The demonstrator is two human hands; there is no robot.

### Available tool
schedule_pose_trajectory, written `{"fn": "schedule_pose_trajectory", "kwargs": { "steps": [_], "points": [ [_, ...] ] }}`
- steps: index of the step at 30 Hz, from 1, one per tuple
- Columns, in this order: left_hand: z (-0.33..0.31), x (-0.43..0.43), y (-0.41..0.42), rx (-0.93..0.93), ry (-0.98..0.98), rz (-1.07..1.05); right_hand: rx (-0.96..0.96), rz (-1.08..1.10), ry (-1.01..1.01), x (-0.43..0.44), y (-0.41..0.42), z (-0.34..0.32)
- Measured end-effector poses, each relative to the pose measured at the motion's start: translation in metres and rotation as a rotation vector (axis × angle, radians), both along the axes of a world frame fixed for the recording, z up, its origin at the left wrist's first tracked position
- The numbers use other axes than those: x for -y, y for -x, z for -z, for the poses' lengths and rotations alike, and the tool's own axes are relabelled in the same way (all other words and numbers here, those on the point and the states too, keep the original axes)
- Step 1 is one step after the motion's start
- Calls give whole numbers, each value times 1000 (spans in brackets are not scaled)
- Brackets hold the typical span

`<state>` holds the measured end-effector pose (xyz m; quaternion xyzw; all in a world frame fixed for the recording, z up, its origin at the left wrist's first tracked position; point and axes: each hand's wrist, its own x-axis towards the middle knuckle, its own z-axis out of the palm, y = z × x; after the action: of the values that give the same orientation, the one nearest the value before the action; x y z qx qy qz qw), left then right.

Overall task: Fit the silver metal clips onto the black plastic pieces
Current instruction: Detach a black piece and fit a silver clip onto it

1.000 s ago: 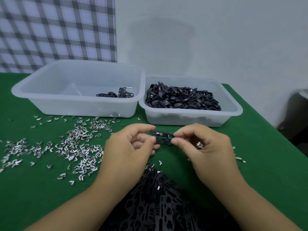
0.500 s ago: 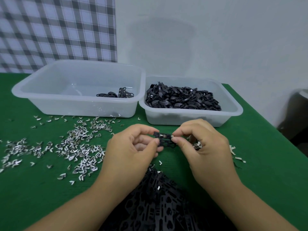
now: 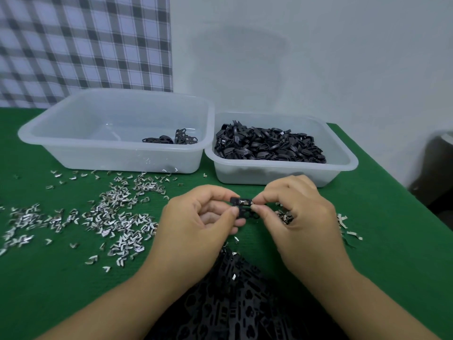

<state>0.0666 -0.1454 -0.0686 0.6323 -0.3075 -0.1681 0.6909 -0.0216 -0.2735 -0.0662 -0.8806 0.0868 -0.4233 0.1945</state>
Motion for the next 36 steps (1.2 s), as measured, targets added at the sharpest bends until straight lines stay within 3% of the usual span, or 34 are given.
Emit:
{"fn": "schedule_pose_trajectory", "kwargs": {
  "steps": [5, 12, 24, 28, 31, 36],
  "points": [
    [2, 0, -2, 21, -15, -5, -26, -57, -94, 1, 1, -2],
    [3, 1, -4, 52, -48, 11, -232, -164, -331, 2, 3, -2],
    [4, 1, -6, 8, -61, -14, -309, -151, -336, 3, 1, -24],
    [6, 1, -10, -32, -77, -57, -258, 31, -270, 35, -23, -61],
    [6, 0, -10, -46, -90, -54, -517, 209, -151, 65, -56, -75],
    [6, 0, -11, -58, -105, -59, -815, 200, -45, 79, -88, -71]
  ]
}}
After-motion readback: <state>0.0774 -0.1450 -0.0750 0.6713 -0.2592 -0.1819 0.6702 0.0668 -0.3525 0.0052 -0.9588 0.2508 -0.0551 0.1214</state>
